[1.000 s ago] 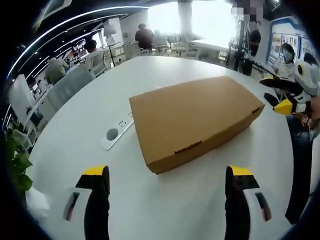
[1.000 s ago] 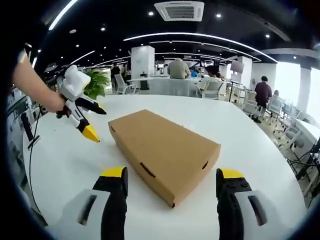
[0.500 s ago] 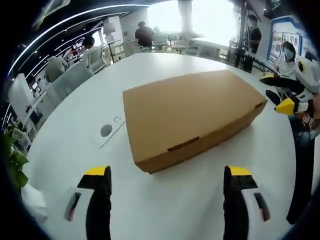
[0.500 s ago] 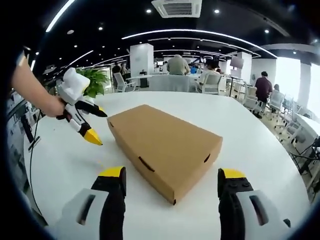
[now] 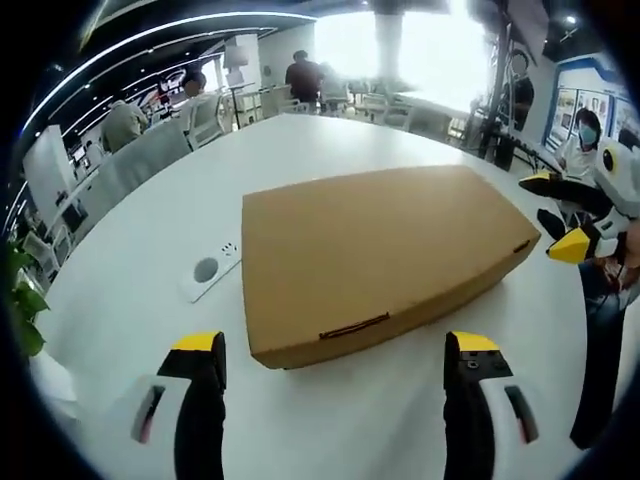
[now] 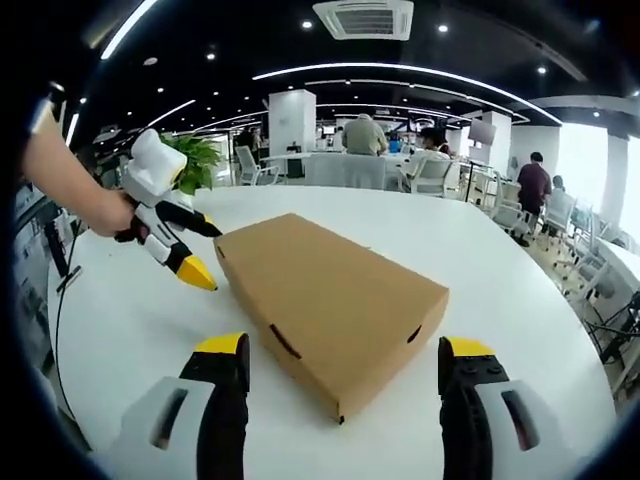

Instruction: Operate the shoe box by opening the lid, removing the specified soft item, and placing it in the target area until the item is outside and the box remains undamaged.

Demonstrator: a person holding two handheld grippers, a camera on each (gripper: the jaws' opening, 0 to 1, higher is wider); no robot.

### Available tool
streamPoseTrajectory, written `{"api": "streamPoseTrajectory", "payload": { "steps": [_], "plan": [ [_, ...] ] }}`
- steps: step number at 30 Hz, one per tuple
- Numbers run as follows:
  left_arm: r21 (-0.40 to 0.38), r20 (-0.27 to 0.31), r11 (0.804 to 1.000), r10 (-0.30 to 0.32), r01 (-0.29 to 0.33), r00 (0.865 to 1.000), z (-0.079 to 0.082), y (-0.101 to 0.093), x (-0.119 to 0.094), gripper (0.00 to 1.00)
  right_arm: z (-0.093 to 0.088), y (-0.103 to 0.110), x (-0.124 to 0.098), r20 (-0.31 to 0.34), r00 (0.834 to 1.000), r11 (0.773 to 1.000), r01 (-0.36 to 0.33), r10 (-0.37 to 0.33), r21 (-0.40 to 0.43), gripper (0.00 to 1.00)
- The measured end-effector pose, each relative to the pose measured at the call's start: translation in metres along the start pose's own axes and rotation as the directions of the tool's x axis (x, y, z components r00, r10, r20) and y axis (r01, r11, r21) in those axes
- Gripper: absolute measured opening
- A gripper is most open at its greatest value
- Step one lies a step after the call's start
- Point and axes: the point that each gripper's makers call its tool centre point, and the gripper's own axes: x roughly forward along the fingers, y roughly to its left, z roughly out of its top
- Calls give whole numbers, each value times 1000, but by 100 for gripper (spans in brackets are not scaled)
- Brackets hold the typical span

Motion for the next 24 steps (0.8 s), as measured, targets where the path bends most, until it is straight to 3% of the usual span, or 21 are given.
{"api": "streamPoseTrajectory", "payload": {
  "steps": [3, 8, 11, 14, 17, 18, 21, 24],
  "plan": [
    [46, -6, 998, 29, -29, 1000, -2, 6, -3, 87, -3, -5, 2, -9, 1000, 1000, 2, -1, 23, 81],
    [30, -6, 999, 28, -28, 1000, -4, 14, -2, 87, -12, -6, 5, -23, 1000, 1000, 0, 1, 19, 82],
    [20, 6, 999, 27, -27, 1000, -2, 17, -1, 86, -12, 1, 10, -30, 999, 999, -15, 16, 31, 90],
    [-31, 21, 1000, 0, 0, 1000, 4, 16, 3, 82, -10, 2, 16, -23, 999, 999, -27, 28, 30, 91],
    [19, 48, 1000, -5, 4, 999, 12, 12, 6, 81, -8, 13, 20, -29, 996, 995, -82, 84, 62, 89],
    [32, 52, 999, -12, 11, 999, 14, 8, 7, 80, -8, 11, 23, -35, 997, 995, -67, 69, 70, 90],
    [164, 45, 986, 1, -9, 999, 17, 3, 11, 81, -12, 13, 32, -81, 995, 997, -54, 59, 63, 93],
    [136, 11, 991, 12, -13, 1000, 9, 3, 15, 81, -18, 12, 39, -101, 994, 998, -47, 50, 39, 99]
  ]
}}
